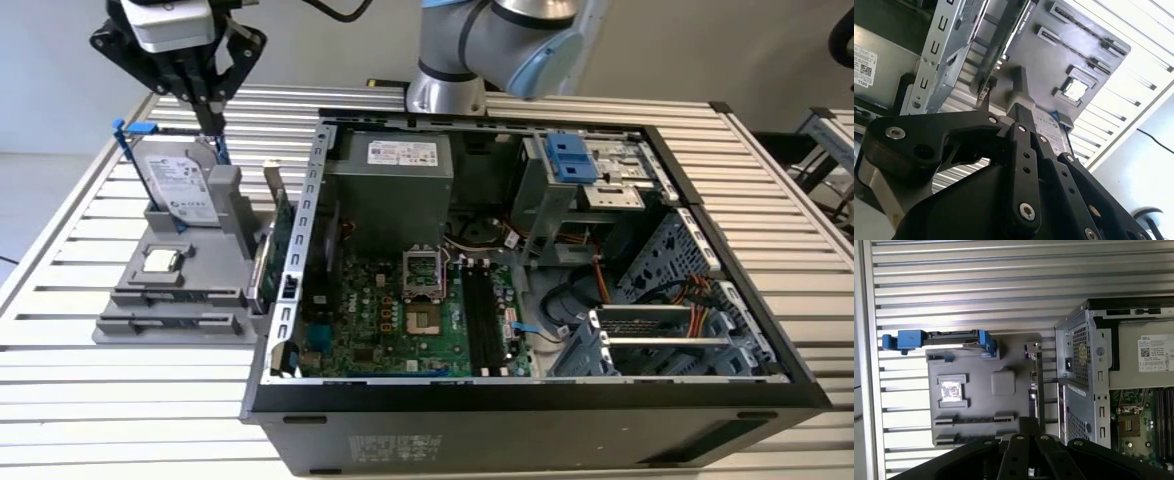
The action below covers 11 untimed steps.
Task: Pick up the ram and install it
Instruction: 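Reach for the ram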
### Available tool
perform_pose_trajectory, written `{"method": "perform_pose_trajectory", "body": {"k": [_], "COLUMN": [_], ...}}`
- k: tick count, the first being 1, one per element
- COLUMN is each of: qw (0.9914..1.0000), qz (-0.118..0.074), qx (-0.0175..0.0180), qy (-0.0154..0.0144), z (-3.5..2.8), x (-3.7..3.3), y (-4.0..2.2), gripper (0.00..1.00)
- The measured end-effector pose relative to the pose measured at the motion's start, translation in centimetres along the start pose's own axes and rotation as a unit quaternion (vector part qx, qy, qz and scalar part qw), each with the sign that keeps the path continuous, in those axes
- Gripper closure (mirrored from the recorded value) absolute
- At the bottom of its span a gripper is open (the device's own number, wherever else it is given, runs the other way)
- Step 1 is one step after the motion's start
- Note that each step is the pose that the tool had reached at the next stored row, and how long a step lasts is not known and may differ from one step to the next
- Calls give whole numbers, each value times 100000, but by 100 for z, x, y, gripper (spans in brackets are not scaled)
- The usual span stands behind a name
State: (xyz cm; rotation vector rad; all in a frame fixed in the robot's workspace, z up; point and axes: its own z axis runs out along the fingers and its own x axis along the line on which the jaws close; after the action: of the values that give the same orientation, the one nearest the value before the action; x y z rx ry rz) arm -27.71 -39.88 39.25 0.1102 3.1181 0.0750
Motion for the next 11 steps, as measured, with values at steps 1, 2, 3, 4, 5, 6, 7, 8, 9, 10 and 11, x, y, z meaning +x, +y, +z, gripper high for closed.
{"method": "perform_pose_trajectory", "body": {"k": [1, 2, 3, 4, 5, 6, 7, 8, 9, 10, 11], "qw": [100000, 100000, 100000, 100000, 100000, 100000, 100000, 100000, 100000, 100000, 100000], "qz": [-3, 1, 0, 0, -2, 2, 1, 0, -3, -2, -2], "qx": [0, 0, 2, 0, 2, 3, 3, 0, 2, -1, 2], "qy": [3, -1, 3, 1, 3, 4, 4, -2, 2, 0, 1], "z": [-1, -1, -2, -2, -2, -3, -3, -3, -4, -4, -5], "x": [21, 41, 63, 83, 104, 126, 149, 172, 195, 218, 242], "y": [-1, -3, -4, -6, -7, -9, -10, -12, -14, -15, -17], "gripper": [100, 100, 100, 100, 100, 100, 100, 100, 100, 100, 100]}}
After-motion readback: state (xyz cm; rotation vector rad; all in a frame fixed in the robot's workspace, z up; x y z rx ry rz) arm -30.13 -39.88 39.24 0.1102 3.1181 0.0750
